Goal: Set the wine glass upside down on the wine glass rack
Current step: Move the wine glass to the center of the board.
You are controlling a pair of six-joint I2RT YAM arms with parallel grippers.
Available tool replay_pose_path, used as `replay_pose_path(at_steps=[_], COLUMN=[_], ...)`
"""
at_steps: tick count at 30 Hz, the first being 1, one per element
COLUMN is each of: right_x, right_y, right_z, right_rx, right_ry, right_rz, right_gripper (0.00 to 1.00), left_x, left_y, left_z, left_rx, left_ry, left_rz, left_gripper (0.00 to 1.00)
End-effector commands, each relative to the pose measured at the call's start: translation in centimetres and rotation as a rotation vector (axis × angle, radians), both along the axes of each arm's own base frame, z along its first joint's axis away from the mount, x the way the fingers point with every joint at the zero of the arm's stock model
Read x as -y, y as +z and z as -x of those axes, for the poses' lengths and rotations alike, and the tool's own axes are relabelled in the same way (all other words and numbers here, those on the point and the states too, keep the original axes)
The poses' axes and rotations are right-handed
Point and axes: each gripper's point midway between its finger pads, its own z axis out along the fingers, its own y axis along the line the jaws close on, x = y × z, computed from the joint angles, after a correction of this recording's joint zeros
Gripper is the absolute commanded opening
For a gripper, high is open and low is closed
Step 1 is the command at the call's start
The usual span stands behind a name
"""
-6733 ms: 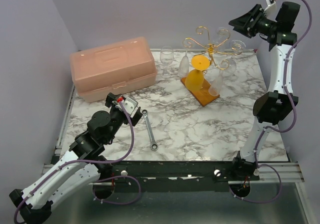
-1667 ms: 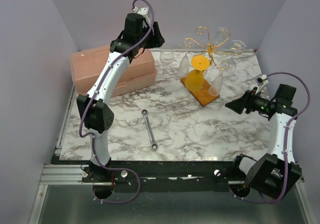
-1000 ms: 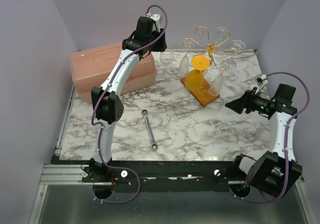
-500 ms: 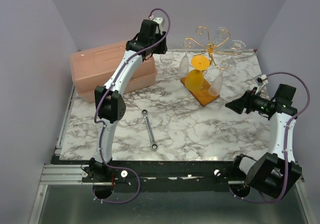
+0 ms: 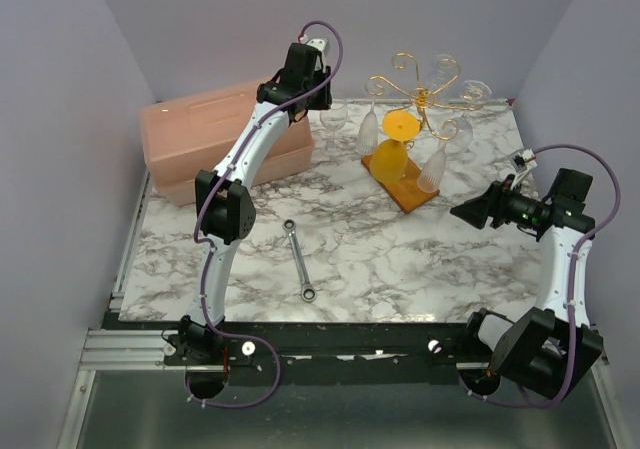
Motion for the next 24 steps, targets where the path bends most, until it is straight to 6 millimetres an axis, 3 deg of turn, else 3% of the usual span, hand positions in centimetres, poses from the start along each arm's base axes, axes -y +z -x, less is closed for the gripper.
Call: replay_pose_path(at_steps=[1, 12, 24], right_x=[-0.2, -0.2, -0.2], right_y=[0.4, 0.5, 0.6], right_z=[0.3, 0.3, 0.4], right_rx=[0.03, 0.034, 0.04], right_ry=[0.011, 0.012, 0.011], right_rz=[0.012, 0.013, 0.017], right_gripper=[0.69, 0.69, 0.69], left_x=[-0.1, -0.4, -0.3], left_y=[0.2, -0.9, -1.1], left_z=[-0.5, -0.5, -0.1], left_rx=[0.011, 0.008, 0.005], left_ry=[0.032, 0.045, 0.027], left_rz=[-0.007, -0.073, -0.094], left_gripper=[0.31, 0.29, 0.16])
